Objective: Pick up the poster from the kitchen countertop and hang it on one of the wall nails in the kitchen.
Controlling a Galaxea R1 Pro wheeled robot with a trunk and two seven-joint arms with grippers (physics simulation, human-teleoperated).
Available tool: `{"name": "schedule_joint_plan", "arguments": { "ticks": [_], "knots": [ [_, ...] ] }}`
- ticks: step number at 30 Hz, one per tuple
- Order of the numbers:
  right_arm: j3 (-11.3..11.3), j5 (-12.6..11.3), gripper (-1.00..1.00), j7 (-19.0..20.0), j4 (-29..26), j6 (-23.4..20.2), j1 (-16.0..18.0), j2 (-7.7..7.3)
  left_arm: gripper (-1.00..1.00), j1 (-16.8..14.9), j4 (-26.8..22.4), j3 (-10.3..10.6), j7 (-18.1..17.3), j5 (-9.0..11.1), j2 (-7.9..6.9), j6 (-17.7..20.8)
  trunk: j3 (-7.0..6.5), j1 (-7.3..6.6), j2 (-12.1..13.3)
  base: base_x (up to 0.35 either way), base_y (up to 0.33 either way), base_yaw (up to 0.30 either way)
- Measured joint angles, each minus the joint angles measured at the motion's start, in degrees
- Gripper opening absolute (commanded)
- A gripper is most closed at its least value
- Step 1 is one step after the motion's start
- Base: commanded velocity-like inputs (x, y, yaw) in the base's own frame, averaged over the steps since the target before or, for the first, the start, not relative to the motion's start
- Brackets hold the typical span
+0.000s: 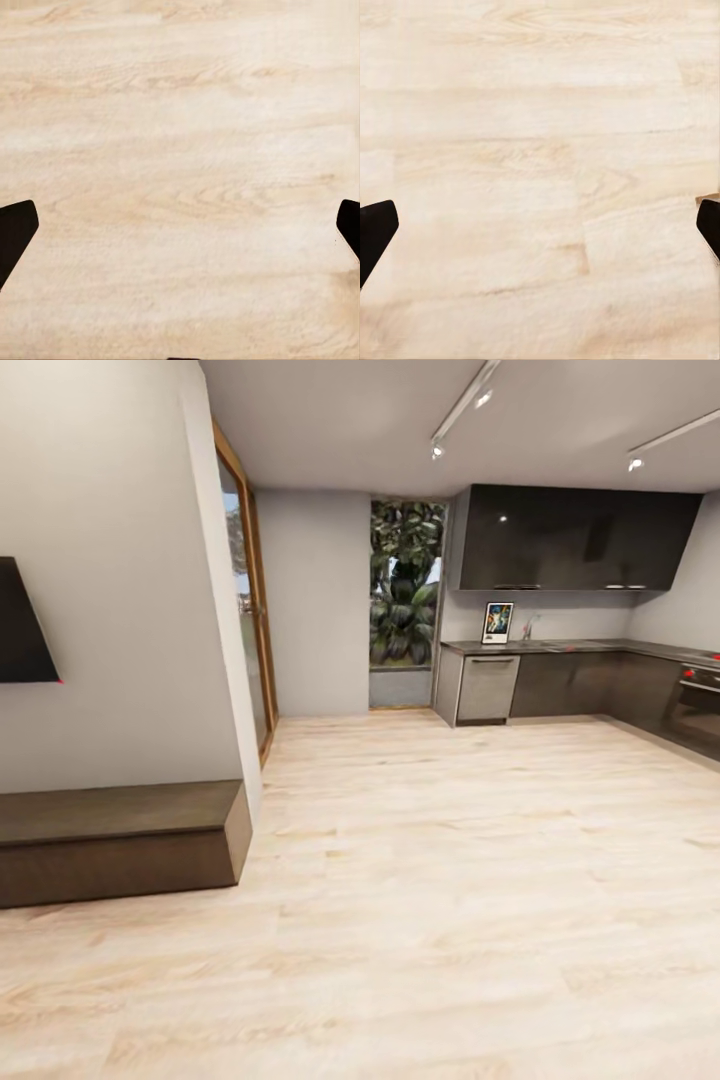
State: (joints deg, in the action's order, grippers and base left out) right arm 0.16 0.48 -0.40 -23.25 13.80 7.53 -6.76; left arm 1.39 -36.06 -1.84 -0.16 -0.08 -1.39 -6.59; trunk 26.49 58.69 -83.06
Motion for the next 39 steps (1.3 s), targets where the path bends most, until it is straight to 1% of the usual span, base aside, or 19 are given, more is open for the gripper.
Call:
{"name": "schedule_joint_plan", "arguments": {
  "ticks": [17, 31, 39],
  "knots": [
    [-0.02, 0.00, 1.00, 0.00, 0.00, 0.00, 0.00, 0.00, 1.00, 0.01, 0.00, -0.03, 0.06, 0.00, -0.03, 0.00, 0.00, 0.00, 0.00, 0.338, -0.083, 0.000],
    [0.00, 0.00, 1.00, 0.00, 0.00, 0.00, 0.00, 0.00, 1.00, 0.02, -0.02, -0.03, 0.08, 0.00, -0.03, -0.01, 0.00, 0.00, 0.00, 0.317, -0.163, 0.000],
    [0.00, 0.00, 1.00, 0.00, 0.00, 0.00, 0.00, 0.00, 1.00, 0.03, -0.01, -0.03, 0.08, 0.00, -0.03, 0.00, 0.00, 0.00, 0.00, 0.320, -0.110, 0.000]
  ]
}}
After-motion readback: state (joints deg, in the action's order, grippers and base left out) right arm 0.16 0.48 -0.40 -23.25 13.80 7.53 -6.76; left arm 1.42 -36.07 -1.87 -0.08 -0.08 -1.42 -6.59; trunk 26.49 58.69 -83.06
